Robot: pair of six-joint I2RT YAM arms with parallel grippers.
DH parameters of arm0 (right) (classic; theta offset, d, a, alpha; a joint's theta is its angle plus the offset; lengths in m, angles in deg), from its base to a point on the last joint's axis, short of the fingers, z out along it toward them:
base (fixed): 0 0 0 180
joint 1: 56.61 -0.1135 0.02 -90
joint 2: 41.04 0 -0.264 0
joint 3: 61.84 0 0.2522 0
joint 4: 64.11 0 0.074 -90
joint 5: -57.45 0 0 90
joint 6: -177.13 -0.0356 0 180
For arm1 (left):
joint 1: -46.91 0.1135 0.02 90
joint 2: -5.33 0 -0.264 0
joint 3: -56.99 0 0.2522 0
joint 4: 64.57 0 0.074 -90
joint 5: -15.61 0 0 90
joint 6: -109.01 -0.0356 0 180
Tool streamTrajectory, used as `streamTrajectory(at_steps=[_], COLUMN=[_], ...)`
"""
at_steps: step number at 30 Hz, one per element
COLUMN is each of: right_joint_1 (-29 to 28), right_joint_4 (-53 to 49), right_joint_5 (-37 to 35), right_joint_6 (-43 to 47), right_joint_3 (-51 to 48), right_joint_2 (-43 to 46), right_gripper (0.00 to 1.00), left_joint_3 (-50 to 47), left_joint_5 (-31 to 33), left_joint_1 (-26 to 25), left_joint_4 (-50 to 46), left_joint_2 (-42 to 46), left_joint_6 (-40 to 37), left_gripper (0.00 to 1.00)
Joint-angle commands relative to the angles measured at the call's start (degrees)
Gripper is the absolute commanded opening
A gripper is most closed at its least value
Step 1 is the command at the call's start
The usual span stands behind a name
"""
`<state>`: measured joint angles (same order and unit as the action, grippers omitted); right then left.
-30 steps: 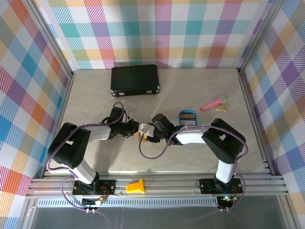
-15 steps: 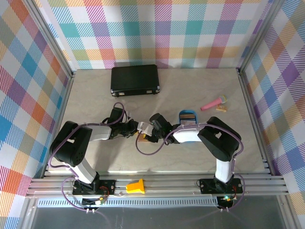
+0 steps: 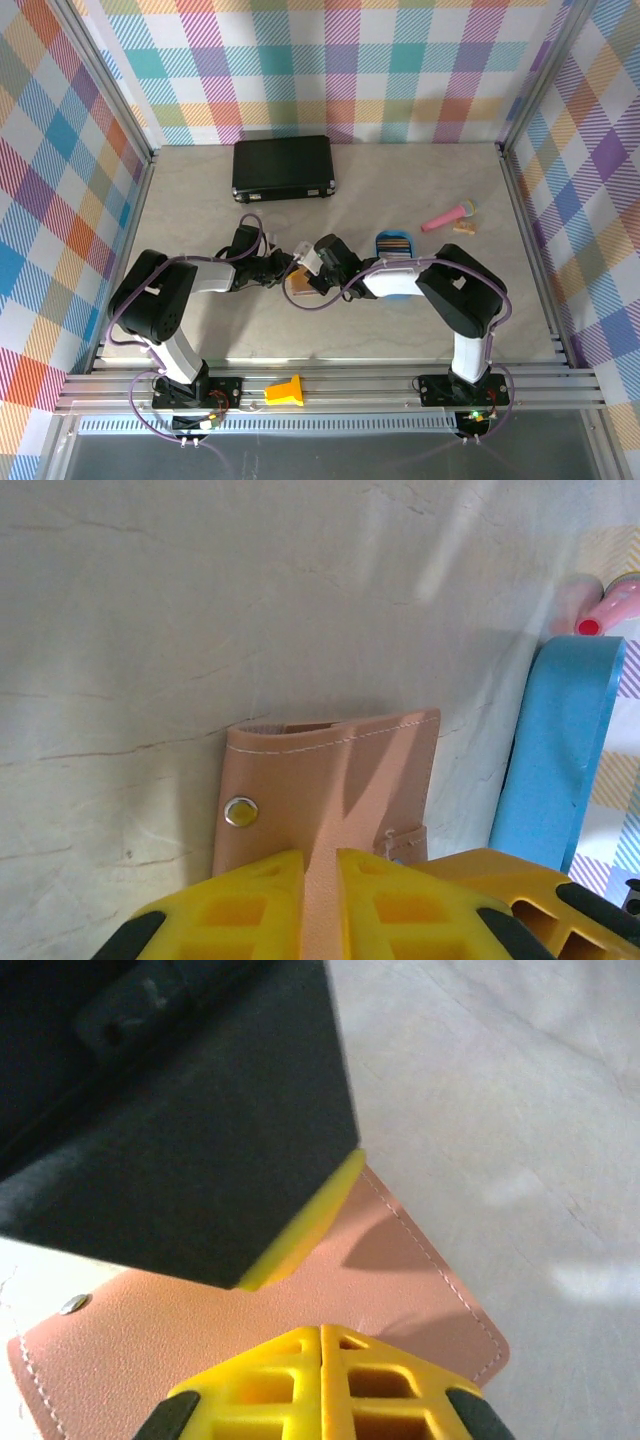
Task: Put the credit cards into the card holder
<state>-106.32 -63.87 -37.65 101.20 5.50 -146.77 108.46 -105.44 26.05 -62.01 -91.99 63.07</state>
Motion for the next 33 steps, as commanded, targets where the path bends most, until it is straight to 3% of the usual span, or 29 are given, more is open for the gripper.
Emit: streamTrajectory(at_steps=[1,11,17,19,26,33], right_joint_1=[2.53,5.63,7.87,8.27,10.27,10.34], right_joint_4=[-0.61,-6.49,-9.4,-10.11,-16.25,-28.66], right_joint_5=[-2.33,-1.63,3.46,4.2,9.93,14.78], right_joint_6=[-11.28,-29.85,-33.14,-33.67,-36.53,-44.38], right_joint_3=[-3.1,-9.19,-9.42,-9.35,-4.46,7.26], right_joint_2=[5.51,13.36,15.8,17.45,20.51,11.5], right_gripper=[0.0,0.0,0.36,0.42,0.56,0.57], left_joint_3=[-0.24,0.98,0.7,0.69,1.39,2.92], left_joint_5=[3.89,4.65,3.81,3.41,3.18,3.81], left_joint_1=[0.12,0.12,0.12,0.11,0.03,-0.34], left_joint_4=[-7.07,-8.94,-7.66,-7.4,-8.17,-10.22], left_joint_2=[-2.96,-3.11,-2.33,-2.02,-0.01,1.18], left_joint_6=[-2.09,-3.6,-3.41,-3.52,-4.41,-5.64], left_gripper=[0.17,0.16,0.16,0.17,0.17,0.18])
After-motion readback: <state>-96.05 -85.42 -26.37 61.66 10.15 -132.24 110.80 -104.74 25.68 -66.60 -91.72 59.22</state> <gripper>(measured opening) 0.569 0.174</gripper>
